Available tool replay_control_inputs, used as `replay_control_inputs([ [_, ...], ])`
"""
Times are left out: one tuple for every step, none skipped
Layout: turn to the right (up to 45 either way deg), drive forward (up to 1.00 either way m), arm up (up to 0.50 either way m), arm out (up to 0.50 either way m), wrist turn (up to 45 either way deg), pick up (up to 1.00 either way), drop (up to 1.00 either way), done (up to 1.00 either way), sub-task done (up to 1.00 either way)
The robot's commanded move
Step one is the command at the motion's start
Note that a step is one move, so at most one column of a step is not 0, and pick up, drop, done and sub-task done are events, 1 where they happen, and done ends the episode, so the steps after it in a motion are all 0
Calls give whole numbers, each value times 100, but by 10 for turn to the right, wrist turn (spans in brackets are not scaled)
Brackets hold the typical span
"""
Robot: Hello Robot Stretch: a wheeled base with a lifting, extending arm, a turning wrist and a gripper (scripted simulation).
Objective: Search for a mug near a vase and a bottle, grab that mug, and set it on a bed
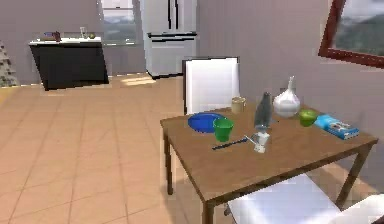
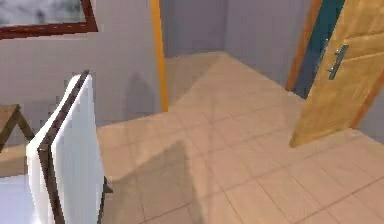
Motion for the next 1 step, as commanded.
replay_control_inputs([
  [-450,0,0,0,0,0,0,0,0],
])
